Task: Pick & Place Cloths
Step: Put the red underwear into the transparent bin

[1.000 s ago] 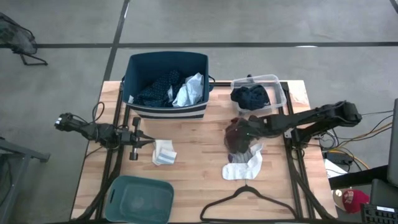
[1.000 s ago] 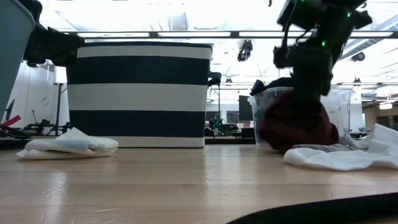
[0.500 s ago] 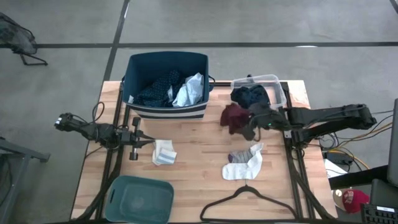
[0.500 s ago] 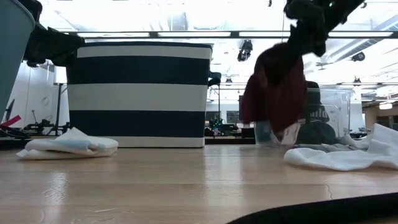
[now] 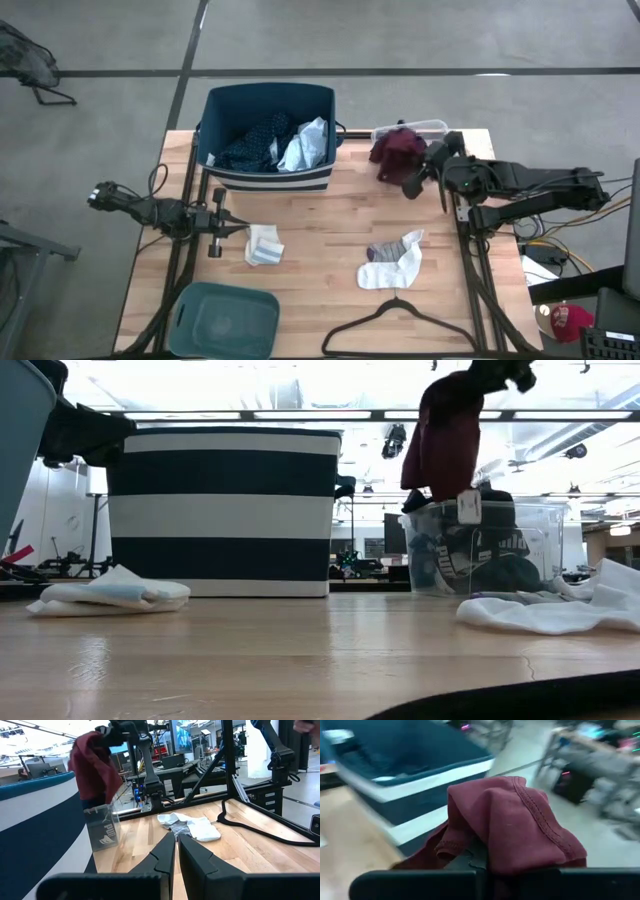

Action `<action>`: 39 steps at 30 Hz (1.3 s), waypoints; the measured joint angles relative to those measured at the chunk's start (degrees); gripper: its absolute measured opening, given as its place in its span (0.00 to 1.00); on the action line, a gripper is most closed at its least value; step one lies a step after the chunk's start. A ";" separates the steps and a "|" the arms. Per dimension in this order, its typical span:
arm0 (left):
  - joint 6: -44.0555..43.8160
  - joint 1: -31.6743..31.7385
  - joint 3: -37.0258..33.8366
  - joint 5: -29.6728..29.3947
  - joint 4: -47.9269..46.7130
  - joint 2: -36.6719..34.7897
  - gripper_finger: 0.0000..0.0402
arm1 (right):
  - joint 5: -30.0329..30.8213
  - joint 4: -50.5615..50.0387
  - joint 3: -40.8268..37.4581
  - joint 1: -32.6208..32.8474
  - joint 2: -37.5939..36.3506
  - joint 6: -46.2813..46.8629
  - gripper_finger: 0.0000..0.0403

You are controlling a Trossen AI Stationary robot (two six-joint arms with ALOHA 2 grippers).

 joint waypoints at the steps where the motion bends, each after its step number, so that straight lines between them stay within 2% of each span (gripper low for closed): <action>1: 0.00 0.00 0.00 0.00 0.00 0.00 0.08 | 1.94 -0.02 0.52 -0.07 0.13 -1.06 0.04; 6: 0.00 0.00 0.00 0.00 -0.01 0.00 0.08 | 9.49 -2.24 2.14 -1.11 0.44 -4.17 0.03; 11: 0.00 0.00 0.00 -0.01 -0.01 0.00 0.08 | 11.19 -4.53 1.06 -3.81 0.59 -4.20 0.04; 19: 0.00 0.00 0.00 0.00 -0.01 0.00 0.08 | 20.32 -5.66 -1.41 -9.70 0.70 -8.24 0.03; 23: 0.00 0.00 0.00 0.00 -0.01 0.00 0.08 | 18.83 -6.12 -1.56 -11.14 0.86 -5.98 0.05; 29: 0.00 0.00 0.00 0.00 -0.01 0.00 0.08 | 9.35 -6.31 -3.55 -11.93 2.68 -0.61 0.03; 39: 0.00 0.00 0.00 0.00 -0.01 0.00 0.08 | 9.74 -6.26 -9.80 -17.31 10.68 -0.25 0.05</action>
